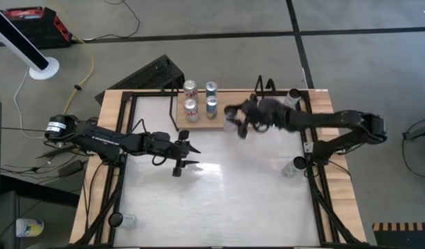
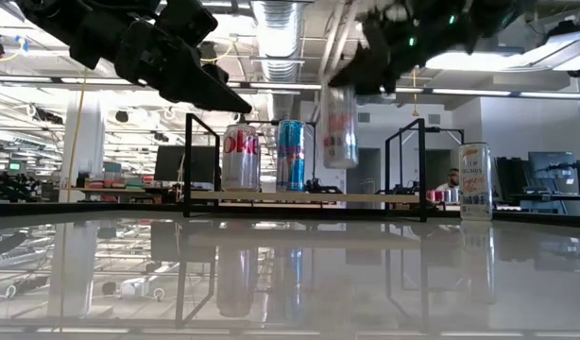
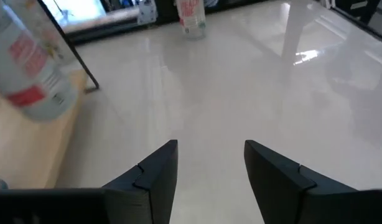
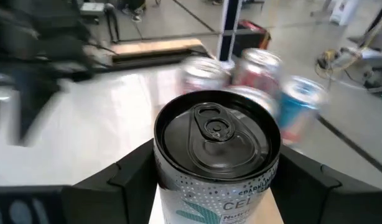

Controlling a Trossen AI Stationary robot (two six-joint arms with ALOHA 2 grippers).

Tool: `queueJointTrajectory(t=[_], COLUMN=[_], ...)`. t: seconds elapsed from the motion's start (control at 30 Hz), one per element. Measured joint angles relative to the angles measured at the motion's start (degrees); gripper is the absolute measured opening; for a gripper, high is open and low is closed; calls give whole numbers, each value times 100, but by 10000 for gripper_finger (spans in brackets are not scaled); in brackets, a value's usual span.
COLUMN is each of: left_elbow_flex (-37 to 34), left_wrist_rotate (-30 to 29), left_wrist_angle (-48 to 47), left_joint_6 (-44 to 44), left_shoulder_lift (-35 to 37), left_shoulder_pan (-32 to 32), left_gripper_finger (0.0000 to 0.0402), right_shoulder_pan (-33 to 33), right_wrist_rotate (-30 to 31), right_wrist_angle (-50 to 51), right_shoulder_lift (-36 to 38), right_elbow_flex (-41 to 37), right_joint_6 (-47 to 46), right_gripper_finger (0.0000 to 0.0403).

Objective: Place canned beverage on shelf
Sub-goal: Put the left white pink soda can on the shelf

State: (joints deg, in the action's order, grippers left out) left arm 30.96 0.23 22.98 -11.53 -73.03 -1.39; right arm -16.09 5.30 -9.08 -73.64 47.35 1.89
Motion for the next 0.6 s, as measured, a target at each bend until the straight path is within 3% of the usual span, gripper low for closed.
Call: queueJointTrajectory(t=[0.17,0.3,0.6], left_elbow_flex=[1,3,2], left_wrist_rotate=[0,0,167], left_wrist_angle=[84,34,-524], left_joint_6=[-276,-160,451], left_shoulder_lift=[88,310,905], left_shoulder_pan=[228,452,400], left_gripper_finger=[169,169,169], right_shoulder_pan=[-1263,-2015,-2861], right_wrist_rotate=[-1318,-2444,-3195], right_wrist_angle=[-258,-1025,-1394], right_shoulder_lift=[-307,-739,-1726], right_elbow_flex=[-7,14,475], right_joint_6=[309,361,634], right_gripper_finger=[277,277,277])
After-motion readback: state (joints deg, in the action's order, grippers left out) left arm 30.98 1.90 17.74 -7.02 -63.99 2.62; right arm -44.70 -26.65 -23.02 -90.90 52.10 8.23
